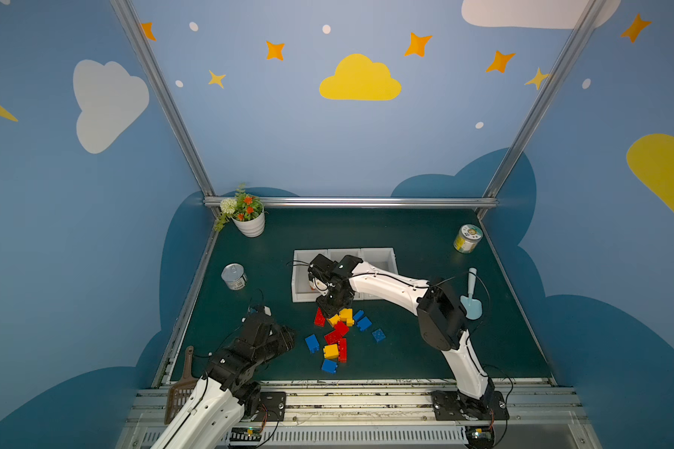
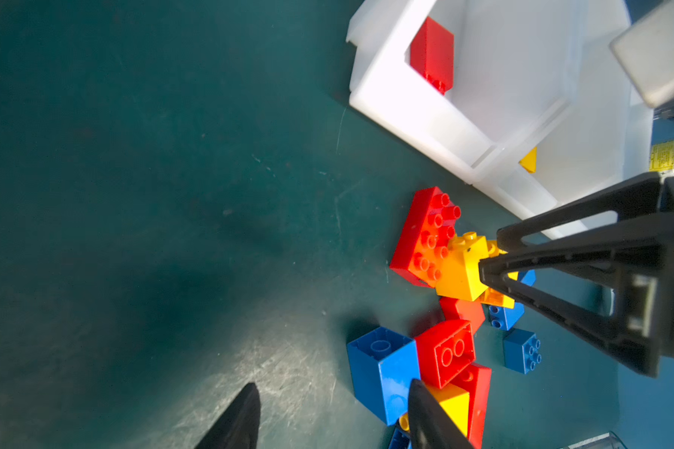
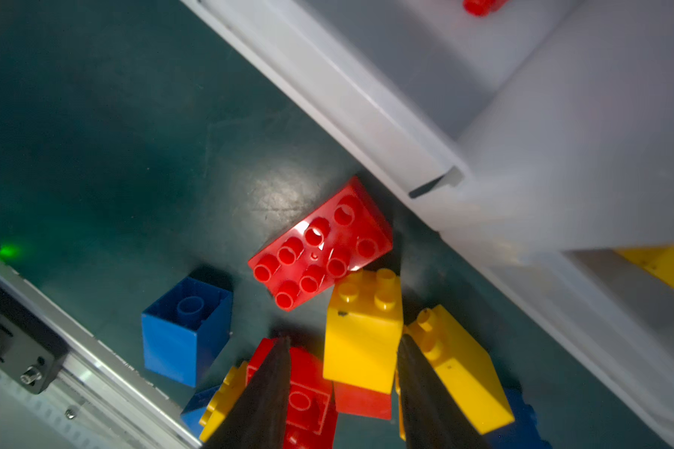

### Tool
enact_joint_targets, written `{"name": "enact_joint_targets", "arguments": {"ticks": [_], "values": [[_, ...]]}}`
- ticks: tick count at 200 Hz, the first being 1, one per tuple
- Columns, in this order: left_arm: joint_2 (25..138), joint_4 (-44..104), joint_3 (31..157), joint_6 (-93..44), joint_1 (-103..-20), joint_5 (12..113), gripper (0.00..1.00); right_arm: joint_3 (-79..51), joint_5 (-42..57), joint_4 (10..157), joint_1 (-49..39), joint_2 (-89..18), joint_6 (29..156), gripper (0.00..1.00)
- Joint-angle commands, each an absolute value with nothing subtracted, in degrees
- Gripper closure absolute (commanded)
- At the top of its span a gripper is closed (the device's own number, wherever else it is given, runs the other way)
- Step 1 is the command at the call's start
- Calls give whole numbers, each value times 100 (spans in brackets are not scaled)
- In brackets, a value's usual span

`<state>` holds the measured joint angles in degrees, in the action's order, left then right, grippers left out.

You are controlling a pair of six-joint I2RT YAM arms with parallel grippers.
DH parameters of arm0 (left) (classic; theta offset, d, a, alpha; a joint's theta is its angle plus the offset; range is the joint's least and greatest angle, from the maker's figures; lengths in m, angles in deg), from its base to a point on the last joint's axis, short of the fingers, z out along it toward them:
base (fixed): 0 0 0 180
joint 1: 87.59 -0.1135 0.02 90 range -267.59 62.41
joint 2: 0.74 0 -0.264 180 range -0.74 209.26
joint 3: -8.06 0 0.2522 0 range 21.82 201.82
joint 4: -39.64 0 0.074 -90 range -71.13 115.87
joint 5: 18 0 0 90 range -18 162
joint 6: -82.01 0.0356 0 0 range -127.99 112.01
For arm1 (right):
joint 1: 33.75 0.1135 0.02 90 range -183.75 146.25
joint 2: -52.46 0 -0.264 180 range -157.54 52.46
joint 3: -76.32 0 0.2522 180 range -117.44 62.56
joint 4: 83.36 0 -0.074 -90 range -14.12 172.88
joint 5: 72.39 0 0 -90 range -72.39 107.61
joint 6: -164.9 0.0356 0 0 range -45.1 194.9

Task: Sort the legos into containers by color
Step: 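Lower the right gripper into the pile and grasp a yellow brick, then carry the yellow brick into the middle compartment and open the right gripper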

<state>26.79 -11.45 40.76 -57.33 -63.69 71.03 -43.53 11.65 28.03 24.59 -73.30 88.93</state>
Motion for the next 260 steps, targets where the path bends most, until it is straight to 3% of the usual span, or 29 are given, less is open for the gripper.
{"name": "enact_joint_targets", "arguments": {"ticks": [1,78,150,201,260], "values": [[2607,-1262,4026,-5791,-6361,7180,39,-4549,1385,2488,2487,-7474,8812,54],[2615,-1213,3953,-5818,-6364,7174,39,-4573,1335,2478,2574,-7711,8842,56],[2565,-1240,3948,-5822,-6356,7147,39,-4547,1479,2404,2584,-7619,8967,76],[2508,-1341,3940,-5844,-6367,7191,39,-4809,1240,2285,2447,-6981,8821,77],[2482,-1289,3887,-5853,-6366,7149,39,-5591,1664,2016,1500,-6908,8539,77]]}}
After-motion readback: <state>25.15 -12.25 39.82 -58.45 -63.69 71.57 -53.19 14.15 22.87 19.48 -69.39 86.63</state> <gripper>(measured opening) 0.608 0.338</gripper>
